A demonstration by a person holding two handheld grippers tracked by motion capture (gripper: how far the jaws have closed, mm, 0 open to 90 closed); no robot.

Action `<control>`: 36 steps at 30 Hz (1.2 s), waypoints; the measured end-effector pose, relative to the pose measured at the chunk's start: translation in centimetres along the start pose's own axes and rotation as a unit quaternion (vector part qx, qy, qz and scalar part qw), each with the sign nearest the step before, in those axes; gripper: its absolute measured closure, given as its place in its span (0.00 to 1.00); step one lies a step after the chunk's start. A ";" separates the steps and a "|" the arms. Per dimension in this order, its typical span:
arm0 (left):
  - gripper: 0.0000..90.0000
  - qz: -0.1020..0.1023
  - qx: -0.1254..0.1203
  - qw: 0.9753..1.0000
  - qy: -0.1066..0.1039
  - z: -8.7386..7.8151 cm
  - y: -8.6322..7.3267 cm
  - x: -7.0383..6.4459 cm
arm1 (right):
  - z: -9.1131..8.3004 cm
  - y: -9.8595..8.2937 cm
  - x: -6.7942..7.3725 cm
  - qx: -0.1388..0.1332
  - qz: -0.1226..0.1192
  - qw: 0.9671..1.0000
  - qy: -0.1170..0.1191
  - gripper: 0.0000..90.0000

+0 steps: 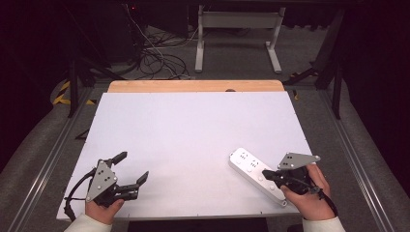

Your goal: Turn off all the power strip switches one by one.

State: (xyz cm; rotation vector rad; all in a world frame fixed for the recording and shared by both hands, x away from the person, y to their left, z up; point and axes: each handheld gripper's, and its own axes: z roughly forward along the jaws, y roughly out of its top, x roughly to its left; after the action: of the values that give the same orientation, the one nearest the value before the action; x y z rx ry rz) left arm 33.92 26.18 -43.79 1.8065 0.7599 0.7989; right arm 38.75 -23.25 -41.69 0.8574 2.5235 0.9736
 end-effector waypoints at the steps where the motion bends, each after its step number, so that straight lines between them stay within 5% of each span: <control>1: 0.14 0.000 0.000 1.000 0.000 0.0 0.0 0.0 | 0.0 0.0 0.0 0.000 0.000 1.000 0.000 1.00; 7: 0.14 -0.002 0.000 1.000 0.001 0.0 0.0 0.0 | 0.6 -0.2 0.1 0.049 -0.003 0.999 0.002 1.00; 21: 0.14 -0.001 0.000 1.000 0.002 0.0 0.0 0.0 | 0.9 -0.9 -0.2 0.113 0.004 0.993 0.011 1.00; 36: 0.14 -0.002 -0.001 1.000 0.002 0.0 0.0 0.0 | 1.3 -1.2 -0.4 0.134 0.017 0.991 0.009 1.00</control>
State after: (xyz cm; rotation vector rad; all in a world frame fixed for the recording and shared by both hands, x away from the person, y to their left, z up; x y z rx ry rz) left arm 33.90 26.14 -43.83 1.8027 0.7646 0.8002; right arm 39.14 -23.50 -43.41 0.9723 2.7029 0.6632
